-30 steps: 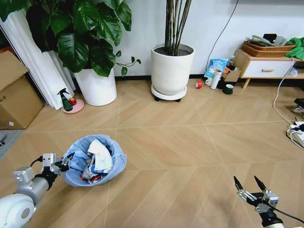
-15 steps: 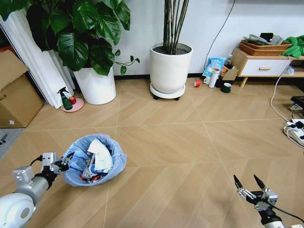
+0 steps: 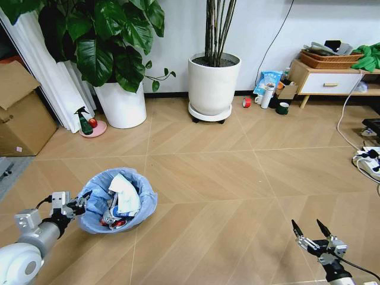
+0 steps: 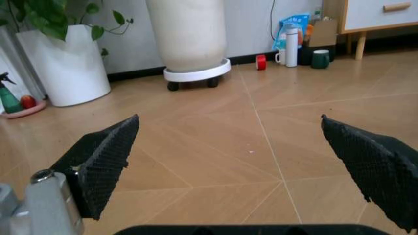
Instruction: Pick up the trash bin and place the garbage on the floor into it.
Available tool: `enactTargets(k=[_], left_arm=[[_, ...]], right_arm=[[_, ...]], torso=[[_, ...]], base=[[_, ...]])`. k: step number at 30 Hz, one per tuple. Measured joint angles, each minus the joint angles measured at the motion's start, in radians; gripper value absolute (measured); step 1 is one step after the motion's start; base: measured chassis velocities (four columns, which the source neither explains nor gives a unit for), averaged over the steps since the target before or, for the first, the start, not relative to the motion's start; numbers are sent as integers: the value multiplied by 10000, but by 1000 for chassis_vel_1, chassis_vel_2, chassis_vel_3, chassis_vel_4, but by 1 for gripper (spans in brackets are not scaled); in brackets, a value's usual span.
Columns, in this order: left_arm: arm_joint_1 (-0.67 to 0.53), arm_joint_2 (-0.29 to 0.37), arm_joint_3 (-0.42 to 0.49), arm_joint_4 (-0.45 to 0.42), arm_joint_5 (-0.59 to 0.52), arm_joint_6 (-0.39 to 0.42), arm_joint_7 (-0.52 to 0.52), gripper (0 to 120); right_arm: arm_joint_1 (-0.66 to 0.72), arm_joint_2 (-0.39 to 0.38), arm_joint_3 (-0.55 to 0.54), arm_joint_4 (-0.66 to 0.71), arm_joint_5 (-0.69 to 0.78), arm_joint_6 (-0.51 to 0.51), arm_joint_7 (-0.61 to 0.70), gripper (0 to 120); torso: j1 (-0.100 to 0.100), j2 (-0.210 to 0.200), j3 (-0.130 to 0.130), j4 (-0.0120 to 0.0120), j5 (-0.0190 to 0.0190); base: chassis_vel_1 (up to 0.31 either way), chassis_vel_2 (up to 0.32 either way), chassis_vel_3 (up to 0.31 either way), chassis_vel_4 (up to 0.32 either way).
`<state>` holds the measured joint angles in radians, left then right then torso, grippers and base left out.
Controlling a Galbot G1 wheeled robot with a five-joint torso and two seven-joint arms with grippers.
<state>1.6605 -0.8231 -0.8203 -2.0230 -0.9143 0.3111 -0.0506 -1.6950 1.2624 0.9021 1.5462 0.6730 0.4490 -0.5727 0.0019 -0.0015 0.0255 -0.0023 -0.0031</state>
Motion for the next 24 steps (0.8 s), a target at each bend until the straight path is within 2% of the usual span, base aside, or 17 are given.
enactTargets(k=[24], left_arm=[[-63, 253, -217, 84, -255, 21, -2, 1]], right_arm=[[18, -27, 10, 164, 4, -81, 44, 100]], torso=[[0, 0, 0, 1, 0]], base=[[12, -11, -8, 15]])
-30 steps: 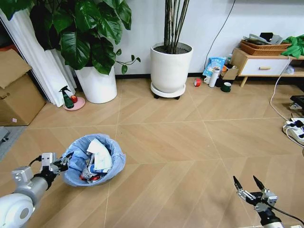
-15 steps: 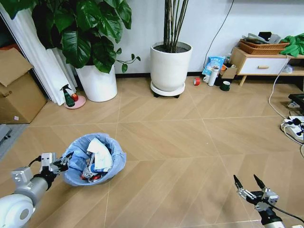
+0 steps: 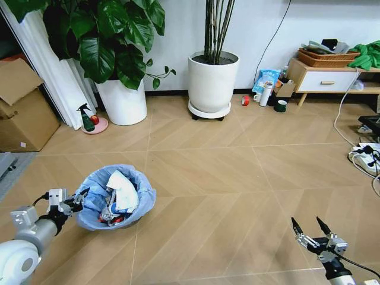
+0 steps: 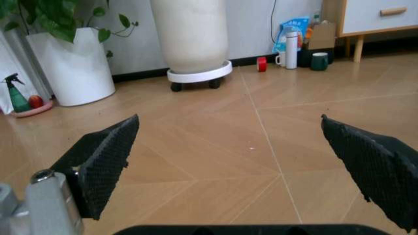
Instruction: Pick up the trash bin and place the garbage on the floor into it.
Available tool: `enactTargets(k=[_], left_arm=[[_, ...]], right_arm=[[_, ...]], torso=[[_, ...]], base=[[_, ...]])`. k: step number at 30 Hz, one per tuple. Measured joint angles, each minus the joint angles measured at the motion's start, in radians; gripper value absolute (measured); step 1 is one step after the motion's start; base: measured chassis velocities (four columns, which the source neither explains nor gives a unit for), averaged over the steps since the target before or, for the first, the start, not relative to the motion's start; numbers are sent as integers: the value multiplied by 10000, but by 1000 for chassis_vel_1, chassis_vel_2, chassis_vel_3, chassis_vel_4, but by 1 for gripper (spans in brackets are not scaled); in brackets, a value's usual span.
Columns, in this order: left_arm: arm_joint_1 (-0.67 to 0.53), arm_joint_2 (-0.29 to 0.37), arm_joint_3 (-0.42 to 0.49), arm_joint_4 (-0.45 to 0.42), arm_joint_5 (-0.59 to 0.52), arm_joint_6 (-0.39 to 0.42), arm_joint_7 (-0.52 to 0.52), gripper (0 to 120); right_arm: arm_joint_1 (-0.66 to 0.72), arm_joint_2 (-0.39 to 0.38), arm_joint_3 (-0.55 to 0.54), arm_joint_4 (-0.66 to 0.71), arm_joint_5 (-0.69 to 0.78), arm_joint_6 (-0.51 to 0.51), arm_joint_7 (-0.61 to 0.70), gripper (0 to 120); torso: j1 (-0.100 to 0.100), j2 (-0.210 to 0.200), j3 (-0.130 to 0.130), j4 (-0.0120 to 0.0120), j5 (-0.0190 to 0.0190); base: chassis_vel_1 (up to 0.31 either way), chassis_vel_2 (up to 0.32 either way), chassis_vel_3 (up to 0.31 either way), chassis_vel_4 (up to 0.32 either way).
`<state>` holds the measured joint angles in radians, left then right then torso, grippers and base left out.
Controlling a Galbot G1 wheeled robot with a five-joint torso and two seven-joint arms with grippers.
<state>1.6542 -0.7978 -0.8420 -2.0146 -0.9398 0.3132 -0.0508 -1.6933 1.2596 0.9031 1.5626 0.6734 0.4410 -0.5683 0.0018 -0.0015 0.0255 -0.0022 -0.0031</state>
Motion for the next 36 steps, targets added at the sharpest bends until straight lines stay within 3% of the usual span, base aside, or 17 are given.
enactTargets(k=[36], left_arm=[[315, 31, -380, -169, -134, 12, 9, 1]], right_arm=[[-145, -30, 36, 38, 27, 31, -20, 100]], torso=[[1, 0, 0, -1, 1]], base=[[13, -18, -18, 16]])
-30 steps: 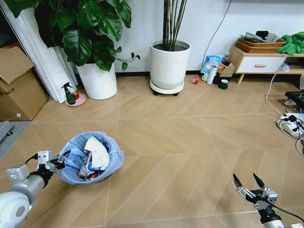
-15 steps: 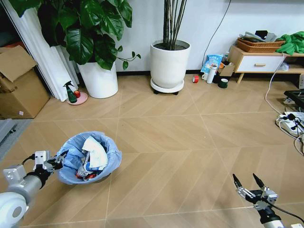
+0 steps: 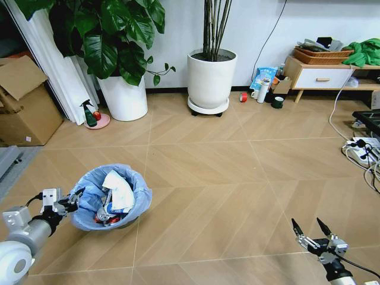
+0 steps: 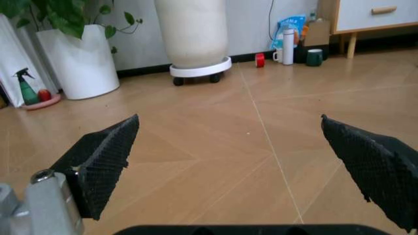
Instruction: Pick up the trash bin and place the garbage on the floor into it.
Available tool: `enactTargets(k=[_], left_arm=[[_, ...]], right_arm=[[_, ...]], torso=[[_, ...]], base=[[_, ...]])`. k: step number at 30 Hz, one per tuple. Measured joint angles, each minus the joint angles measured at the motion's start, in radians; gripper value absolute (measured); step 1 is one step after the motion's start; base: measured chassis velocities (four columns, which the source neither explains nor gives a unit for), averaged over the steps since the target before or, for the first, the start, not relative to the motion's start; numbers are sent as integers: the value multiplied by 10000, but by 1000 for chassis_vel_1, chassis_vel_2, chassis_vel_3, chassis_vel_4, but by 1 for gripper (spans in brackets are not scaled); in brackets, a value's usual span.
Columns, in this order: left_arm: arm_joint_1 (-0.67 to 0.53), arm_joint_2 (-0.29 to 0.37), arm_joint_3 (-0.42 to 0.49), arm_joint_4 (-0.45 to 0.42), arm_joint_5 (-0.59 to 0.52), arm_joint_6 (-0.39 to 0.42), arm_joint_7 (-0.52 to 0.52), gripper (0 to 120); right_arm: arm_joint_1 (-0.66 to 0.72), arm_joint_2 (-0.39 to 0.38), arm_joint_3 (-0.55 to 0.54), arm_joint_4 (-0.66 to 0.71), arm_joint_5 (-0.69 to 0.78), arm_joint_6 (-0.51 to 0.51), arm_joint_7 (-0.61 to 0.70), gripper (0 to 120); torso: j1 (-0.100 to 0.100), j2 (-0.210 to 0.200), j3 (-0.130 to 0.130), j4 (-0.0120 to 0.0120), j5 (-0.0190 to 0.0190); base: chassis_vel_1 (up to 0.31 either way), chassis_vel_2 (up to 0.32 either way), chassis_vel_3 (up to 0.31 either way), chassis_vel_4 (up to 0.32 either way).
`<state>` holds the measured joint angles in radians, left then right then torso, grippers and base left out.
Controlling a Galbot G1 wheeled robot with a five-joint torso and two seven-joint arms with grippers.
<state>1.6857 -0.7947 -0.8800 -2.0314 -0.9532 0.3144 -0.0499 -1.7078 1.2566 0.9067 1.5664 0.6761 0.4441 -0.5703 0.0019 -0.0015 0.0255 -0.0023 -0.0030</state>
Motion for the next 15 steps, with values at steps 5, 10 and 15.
enactTargets(k=[5, 10, 15], left_arm=[[41, -28, 0, -32, 1, 4, -1, 1], [29, -29, 9, -12, 5, 4, 0, 1], [-43, 9, 28, 42, -10, 6, 0, 1]], right_arm=[[-43, -14, 37, 38, 59, 0, -5, 100], [-60, -21, 47, 40, 76, 3, -18, 100], [-50, -32, 53, 46, 76, 6, -35, 100]], torso=[[-1, 0, -1, 1, 1], [-1, 0, -1, 0, 0], [-1, 0, 0, 2, -1]], base=[[103, -96, -93, 92], [95, -95, -95, 83], [86, -66, -71, 73]])
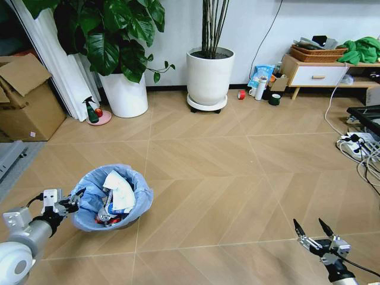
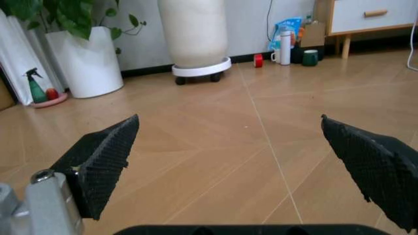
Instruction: Pick up the trash bin and place the garbage on the floor into it.
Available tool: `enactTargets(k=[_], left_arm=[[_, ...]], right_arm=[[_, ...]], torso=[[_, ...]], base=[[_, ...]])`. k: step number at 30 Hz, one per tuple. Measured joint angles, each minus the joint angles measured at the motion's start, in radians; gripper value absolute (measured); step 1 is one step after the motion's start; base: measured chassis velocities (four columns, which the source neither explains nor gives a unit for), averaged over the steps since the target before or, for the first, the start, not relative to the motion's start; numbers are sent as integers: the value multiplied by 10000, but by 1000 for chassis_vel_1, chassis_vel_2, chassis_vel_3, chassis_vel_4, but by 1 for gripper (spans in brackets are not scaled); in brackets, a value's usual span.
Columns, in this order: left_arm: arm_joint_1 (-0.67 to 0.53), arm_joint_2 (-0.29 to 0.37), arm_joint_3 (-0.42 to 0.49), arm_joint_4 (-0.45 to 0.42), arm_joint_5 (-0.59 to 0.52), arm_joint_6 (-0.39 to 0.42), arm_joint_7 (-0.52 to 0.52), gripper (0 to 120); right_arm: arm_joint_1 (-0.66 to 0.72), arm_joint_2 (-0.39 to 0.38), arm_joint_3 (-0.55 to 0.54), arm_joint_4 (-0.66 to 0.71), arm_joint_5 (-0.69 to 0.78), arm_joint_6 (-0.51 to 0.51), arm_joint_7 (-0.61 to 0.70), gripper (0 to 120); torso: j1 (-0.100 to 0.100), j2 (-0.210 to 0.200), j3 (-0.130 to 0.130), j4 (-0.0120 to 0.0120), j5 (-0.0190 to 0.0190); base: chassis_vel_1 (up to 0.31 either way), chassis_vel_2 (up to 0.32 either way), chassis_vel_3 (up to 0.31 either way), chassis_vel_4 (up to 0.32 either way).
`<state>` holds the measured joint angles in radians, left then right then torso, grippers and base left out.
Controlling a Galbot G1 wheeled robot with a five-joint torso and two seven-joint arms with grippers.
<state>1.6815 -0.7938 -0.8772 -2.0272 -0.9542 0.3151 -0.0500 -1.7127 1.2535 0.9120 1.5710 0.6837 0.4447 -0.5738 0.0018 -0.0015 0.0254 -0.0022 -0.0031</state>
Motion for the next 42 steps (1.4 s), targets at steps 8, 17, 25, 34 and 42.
enactTargets(k=[8, 17, 25, 34, 42], left_arm=[[-140, -79, 135, 142, -18, 2, 0, 1], [-285, -76, 204, 276, -23, 1, 6, 1], [-346, -33, 213, 339, -60, -2, 9, 1], [-343, -53, 185, 340, -80, -5, 10, 1], [-321, -41, 128, 317, -108, -7, 7, 1]], right_arm=[[16, 10, -5, -98, -43, 0, -2, 100], [109, 11, -58, -200, -145, 0, -12, 100], [162, 4, -97, -238, -166, -1, -13, 100], [173, -17, -120, -208, -165, -8, -7, 100], [220, -29, -157, -206, -136, -14, 15, 100]], torso=[[0, 0, 0, -1, -1], [-1, 0, 0, -1, 0], [0, 0, 0, -2, 1], [0, 0, 0, -1, 0], [0, 0, 0, 1, -1]], base=[[76, -80, -76, 78], [77, -76, -74, 78], [85, -48, -80, 55], [181, -52, -173, 59], [221, -98, -215, 101]])
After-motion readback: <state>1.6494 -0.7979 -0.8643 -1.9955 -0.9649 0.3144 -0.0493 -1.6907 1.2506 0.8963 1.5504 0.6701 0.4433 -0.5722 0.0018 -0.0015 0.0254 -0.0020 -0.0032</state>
